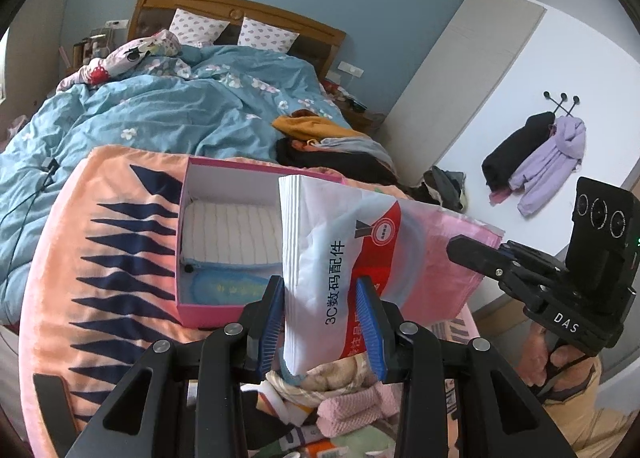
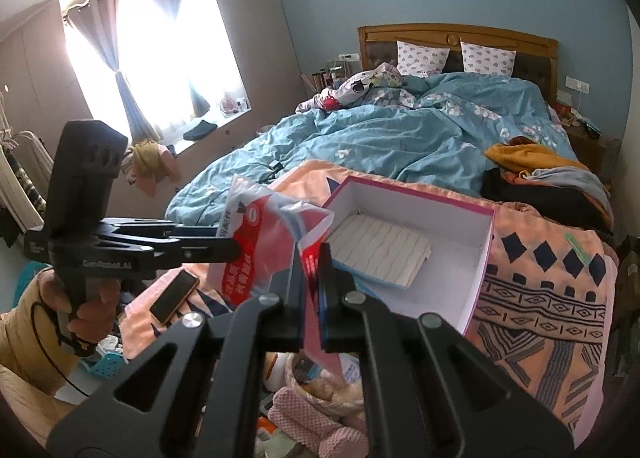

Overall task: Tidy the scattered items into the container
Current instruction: 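Lift the white cable bag with the left gripper and carry it over the box, then lower the cable bag into the box onto the towel with the left gripper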

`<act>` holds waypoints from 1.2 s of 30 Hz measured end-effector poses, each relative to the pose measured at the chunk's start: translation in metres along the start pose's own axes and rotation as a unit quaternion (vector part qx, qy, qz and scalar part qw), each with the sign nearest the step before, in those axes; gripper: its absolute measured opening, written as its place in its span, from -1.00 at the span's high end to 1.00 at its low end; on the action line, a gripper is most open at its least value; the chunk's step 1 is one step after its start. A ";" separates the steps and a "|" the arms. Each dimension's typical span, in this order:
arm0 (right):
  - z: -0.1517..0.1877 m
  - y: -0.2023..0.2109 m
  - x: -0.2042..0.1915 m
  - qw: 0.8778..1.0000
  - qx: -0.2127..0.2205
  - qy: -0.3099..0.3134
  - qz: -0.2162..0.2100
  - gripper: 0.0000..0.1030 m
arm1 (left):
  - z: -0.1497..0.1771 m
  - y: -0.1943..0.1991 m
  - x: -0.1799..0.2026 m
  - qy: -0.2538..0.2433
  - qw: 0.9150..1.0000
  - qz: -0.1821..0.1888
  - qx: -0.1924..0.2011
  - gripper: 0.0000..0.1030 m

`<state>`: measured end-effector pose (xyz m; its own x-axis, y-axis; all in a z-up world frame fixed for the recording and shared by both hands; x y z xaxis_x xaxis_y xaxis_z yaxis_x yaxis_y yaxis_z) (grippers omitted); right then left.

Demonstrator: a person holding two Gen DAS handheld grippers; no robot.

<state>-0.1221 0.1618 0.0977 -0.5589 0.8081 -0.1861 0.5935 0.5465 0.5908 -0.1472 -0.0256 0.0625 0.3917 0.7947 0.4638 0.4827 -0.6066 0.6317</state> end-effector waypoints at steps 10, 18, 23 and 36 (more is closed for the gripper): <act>-0.019 -0.017 0.013 1.000 0.004 -0.010 0.015 0.91 | -0.026 -0.018 -0.011 -0.018 1.000 0.003 -0.005 0.30; -0.035 -0.046 0.024 0.999 -0.008 -0.008 0.035 0.91 | -0.049 -0.042 -0.028 -0.021 1.000 -0.005 -0.015 0.30; -0.043 -0.068 0.035 0.999 -0.018 -0.017 0.031 0.94 | -0.064 -0.060 -0.041 -0.012 1.000 0.006 -0.027 0.56; -0.012 -0.138 0.081 0.992 -0.099 -0.070 0.046 0.95 | -0.041 -0.123 -0.077 0.024 0.995 -0.018 -0.094 0.56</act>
<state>-0.2564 0.1491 0.0101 -0.4143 0.8823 -0.2233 0.5051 0.4270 0.7500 -0.2685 -0.0108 -0.0256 0.3357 0.8191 0.4651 0.3391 -0.5657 0.7516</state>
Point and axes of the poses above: each gripper's, at about its wrist camera, not at the fingertips, and y roughly against the way its jaws point, x to its right, z to its underside, the point moved 1 cm from there along -y, roughly the way its jaws point, and after that the axes turned 4 degrees about z, right-handed, at the moved point
